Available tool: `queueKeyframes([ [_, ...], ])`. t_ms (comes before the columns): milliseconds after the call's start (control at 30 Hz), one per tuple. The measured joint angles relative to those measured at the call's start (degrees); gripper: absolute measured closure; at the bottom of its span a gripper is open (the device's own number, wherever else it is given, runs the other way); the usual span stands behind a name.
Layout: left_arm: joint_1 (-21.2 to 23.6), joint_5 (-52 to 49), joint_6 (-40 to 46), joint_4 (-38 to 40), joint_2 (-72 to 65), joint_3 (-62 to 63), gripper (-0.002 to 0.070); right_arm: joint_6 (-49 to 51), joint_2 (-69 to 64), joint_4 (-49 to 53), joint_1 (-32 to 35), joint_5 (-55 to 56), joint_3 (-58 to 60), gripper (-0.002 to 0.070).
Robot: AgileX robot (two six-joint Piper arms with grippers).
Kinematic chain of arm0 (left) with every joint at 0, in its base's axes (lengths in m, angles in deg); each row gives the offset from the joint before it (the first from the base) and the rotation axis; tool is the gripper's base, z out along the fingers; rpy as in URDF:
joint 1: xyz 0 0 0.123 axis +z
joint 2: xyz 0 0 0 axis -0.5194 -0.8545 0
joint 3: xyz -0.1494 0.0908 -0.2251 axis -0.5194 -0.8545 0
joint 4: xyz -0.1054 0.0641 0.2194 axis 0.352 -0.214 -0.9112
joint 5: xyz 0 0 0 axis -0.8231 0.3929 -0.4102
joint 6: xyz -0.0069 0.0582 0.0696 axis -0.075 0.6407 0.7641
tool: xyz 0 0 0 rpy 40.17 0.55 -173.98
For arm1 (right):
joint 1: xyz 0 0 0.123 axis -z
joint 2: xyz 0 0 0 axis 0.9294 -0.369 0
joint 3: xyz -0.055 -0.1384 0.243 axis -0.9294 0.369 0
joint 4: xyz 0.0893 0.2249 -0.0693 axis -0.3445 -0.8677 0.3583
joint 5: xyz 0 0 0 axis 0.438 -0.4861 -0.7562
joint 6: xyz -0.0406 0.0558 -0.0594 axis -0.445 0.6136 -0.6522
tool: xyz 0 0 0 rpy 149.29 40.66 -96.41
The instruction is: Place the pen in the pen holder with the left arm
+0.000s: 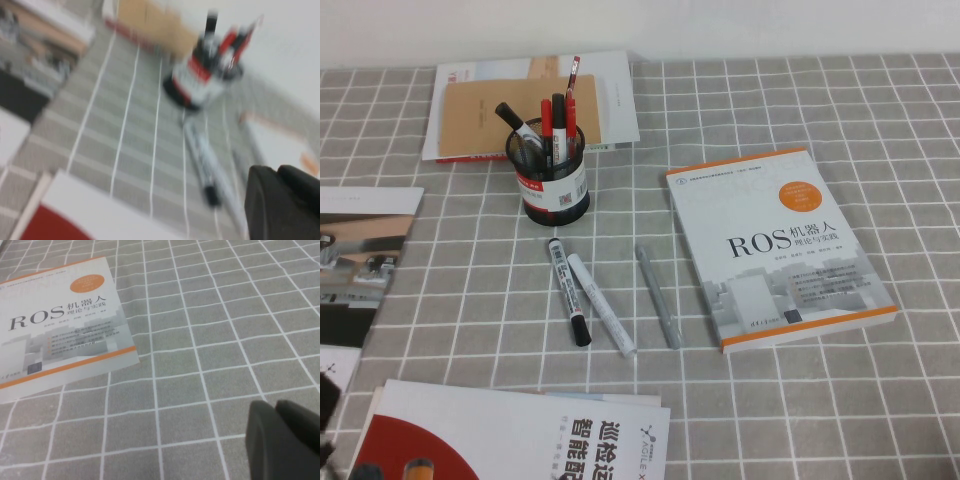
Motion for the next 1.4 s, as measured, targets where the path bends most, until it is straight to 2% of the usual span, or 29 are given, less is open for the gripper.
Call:
queueKeyframes([
  [267, 0.09, -17.21, 10.77, -0.31, -20.78, 14.53, 0.0675, 0.0, 0.0, 0.0, 0.0, 0.0, 0.0, 0.0692],
  [433, -0.25, -22.24, 15.27, -0.43, -32.0, 21.7, 0.0675, 0.0, 0.0, 0.0, 0.0, 0.0, 0.0, 0.0691],
  [533, -2.86, -22.37, 16.57, -0.52, -40.1, 26.14, 0.0675, 0.0, 0.0, 0.0, 0.0, 0.0, 0.0, 0.0691],
  [633, -7.91, -21.29, 16.73, -1.16, -47.32, 29.89, 0.0675, 0.0, 0.0, 0.0, 0.0, 0.0, 0.0, 0.0691],
  [733, -13.61, -20.41, 14.09, -3.45, -55.21, 34.86, 0.0675, 0.0, 0.0, 0.0, 0.0, 0.0, 0.0, 0.0691],
  [967, -21.77, -22.4, 5.7, -10.69, -71.24, 46.98, 0.0675, 0.0, 0.0, 0.0, 0.0, 0.0, 0.0, 0.0691],
  [1200, -25.71, -28.4, -0.45, -16.99, -81.82, 57.68, 0.0675, 0.0, 0.0, 0.0, 0.0, 0.0, 0.0, 0.0691],
  [1400, -26.51, -29.59, -1.79, -19.9, -85.85, 61.28, 0.0675, 0.0, 0.0, 0.0, 0.0, 0.0, 0.0, 0.0692],
])
